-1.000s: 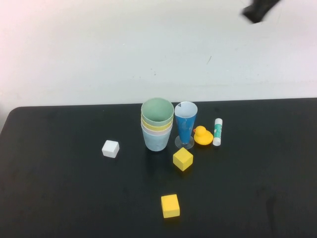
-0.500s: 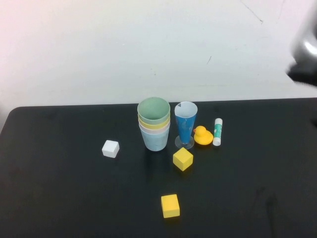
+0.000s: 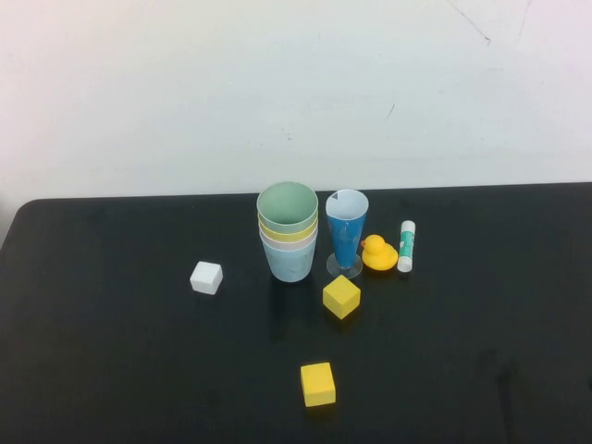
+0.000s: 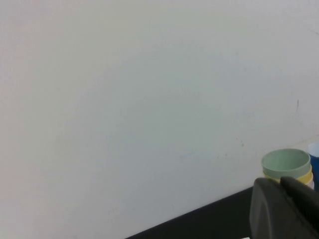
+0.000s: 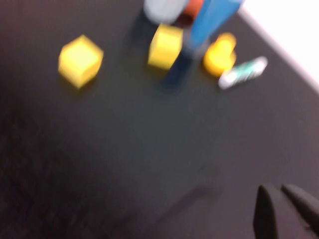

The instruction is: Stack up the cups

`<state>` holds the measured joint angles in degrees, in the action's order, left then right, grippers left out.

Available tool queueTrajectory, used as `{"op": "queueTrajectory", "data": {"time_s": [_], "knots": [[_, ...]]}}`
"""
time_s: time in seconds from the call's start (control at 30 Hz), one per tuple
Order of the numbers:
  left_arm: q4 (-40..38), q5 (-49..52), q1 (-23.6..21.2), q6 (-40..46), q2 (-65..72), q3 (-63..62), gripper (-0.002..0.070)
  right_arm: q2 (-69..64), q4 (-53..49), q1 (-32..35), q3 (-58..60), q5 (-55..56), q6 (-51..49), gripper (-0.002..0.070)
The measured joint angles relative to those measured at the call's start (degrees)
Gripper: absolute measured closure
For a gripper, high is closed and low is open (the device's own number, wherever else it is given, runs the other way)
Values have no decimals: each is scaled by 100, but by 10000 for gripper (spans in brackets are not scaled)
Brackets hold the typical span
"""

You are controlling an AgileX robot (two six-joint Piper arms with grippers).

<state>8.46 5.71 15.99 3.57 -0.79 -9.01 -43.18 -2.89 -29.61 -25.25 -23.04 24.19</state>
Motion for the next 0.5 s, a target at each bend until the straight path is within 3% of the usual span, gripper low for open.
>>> {"op": "queueTrajectory", "data": {"time_s": [0.13,0.5], "knots": [[-30,45,0,-20,0,0,675,524,0,0,606,14,-373,678],[-30,45,0,-20,0,0,675,973,0,0,635,-364,-536,679]]}}
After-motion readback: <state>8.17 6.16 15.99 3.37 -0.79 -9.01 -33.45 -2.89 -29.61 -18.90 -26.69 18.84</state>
